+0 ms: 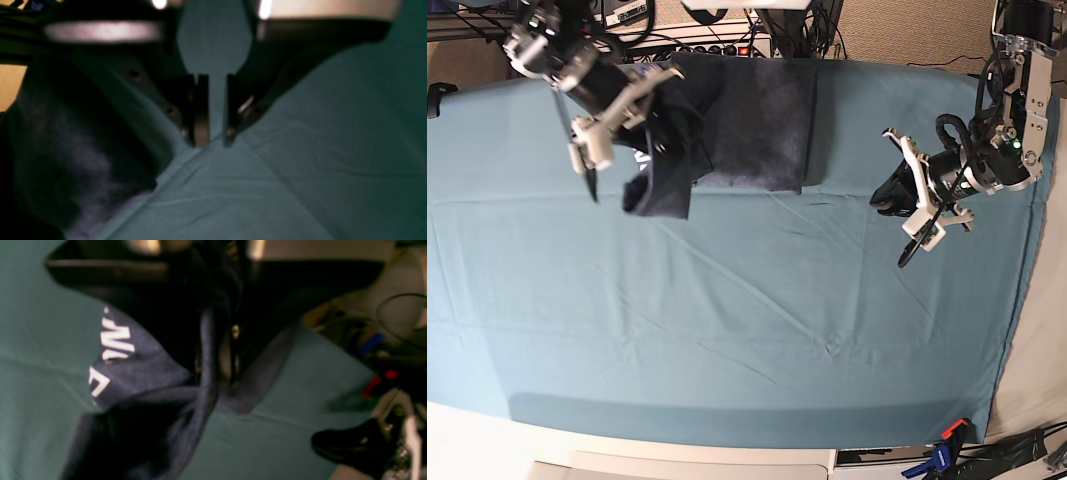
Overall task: Fold the T-shirt properly
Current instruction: 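Lift the collar end with the right gripper and fold it over the stack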
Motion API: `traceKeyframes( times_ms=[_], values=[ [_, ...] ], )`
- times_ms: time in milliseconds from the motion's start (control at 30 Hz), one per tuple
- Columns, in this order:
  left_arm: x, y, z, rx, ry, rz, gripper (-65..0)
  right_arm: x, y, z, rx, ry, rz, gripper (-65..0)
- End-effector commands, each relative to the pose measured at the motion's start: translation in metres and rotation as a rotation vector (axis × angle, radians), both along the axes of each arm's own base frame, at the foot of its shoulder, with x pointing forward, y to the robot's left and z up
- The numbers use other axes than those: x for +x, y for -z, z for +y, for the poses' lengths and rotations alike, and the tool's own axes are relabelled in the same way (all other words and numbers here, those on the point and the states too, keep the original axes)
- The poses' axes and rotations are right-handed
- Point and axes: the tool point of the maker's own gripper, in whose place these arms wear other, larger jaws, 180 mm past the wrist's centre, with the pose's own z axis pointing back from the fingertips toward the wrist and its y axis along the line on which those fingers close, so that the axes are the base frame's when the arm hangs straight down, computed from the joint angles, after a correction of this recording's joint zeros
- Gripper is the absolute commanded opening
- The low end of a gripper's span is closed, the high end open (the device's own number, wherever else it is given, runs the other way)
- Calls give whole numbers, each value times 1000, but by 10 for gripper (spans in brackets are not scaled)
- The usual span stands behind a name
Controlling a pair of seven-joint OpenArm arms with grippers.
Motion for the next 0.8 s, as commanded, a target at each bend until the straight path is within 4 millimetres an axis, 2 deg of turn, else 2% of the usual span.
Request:
traceKeyframes(
  times_ms=[0,100,300,567,633,767],
  values=[
    [6,-14,0,-15,6,-42,-588,7,-13,8,21,-4,-60,-650],
    [6,-14,0,-14,6,-42,-588,13,-8,17,-33,-6,-67,-650],
    [6,-14,0,-15,6,-42,-587,11,5,32,-60,-37,-42,-650],
    [6,-14,0,-15,6,-42,-588,1,53,62,-20,-120,96,-650],
    [7,-14,0,-15,6,-43,-588,1,57,67,-37,-139,101,-650],
    [6,-14,0,-16,6,-43,-588,1,54,76,-27,-160,81,-650]
  ],
)
